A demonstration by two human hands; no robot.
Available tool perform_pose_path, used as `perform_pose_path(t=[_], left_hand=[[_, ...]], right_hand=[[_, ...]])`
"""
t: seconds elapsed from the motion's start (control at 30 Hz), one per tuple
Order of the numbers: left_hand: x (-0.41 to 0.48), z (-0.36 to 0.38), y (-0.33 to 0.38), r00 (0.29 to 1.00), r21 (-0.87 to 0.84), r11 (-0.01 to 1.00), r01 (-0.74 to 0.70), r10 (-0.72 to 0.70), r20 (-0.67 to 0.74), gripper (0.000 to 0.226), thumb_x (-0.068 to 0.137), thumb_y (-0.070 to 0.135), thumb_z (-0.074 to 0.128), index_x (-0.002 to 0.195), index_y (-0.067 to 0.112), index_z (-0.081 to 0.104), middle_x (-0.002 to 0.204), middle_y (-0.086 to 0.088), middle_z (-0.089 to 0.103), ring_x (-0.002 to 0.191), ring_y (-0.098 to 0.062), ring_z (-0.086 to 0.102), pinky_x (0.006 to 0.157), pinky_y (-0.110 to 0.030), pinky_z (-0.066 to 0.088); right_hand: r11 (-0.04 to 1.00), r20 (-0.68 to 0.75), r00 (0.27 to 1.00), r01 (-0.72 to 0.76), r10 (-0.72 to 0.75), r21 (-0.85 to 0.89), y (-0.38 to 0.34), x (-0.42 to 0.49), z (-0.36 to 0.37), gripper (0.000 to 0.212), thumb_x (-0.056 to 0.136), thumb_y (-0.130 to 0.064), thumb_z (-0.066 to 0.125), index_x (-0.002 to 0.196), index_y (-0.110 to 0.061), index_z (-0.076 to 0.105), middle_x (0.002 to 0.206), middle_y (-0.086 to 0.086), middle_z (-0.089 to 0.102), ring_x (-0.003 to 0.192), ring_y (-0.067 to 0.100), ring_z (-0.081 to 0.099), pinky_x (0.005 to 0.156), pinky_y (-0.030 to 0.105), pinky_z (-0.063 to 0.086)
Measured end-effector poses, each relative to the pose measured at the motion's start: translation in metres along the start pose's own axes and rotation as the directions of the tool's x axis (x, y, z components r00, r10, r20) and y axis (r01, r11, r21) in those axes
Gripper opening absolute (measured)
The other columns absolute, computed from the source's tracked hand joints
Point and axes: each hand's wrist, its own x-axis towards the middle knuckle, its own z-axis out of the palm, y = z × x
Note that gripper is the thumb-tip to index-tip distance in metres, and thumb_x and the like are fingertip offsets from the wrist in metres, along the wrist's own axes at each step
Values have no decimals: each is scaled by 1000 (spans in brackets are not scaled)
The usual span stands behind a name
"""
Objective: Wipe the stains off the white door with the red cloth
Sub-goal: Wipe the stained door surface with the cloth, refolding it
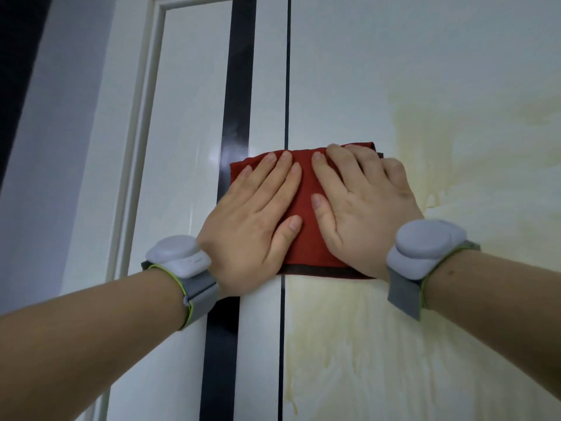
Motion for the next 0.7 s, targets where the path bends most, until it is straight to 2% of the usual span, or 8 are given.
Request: perform_pose_path(t=[0.17,0.33,0.43,0.6,0.7], left_hand=[[25,-2,-18,1000,62,998,-13,13,3,62,109,43,26,162,11,25,171,-8,20,159,-23,14,130,-44,13],[10,2,-10,1000,48,999,19,-18,-16,62,109,41,28,162,8,26,170,-11,22,159,-28,17,130,-47,13],[-6,4,-2,999,37,999,28,-27,-26,61,109,40,31,161,7,29,169,-13,24,158,-29,19,129,-49,15],[-33,4,9,1000,35,999,25,-25,-16,61,109,38,31,160,5,28,169,-15,24,158,-31,18,129,-49,14],[-50,4,18,999,37,999,38,-38,2,62,109,38,31,161,4,27,169,-15,22,159,-31,16,129,-50,14]], right_hand=[[999,6,999,-43,43,2,4,23,11,54,101,-38,36,144,-9,51,143,13,55,127,36,52,97,47,30],[992,0,993,-118,118,52,-11,5,11,56,105,-39,30,153,-12,42,156,11,45,145,30,41,116,44,26],[992,35,994,-108,106,67,-18,-8,6,59,105,-39,28,156,-11,35,159,9,41,149,27,36,120,43,23],[993,13,996,-86,85,85,-33,-33,-3,54,105,-37,34,145,-5,50,155,15,45,146,32,40,120,47,28],[994,36,997,-73,71,75,-39,-48,-9,53,105,-36,34,145,-5,51,155,16,45,146,33,40,120,48,29]])
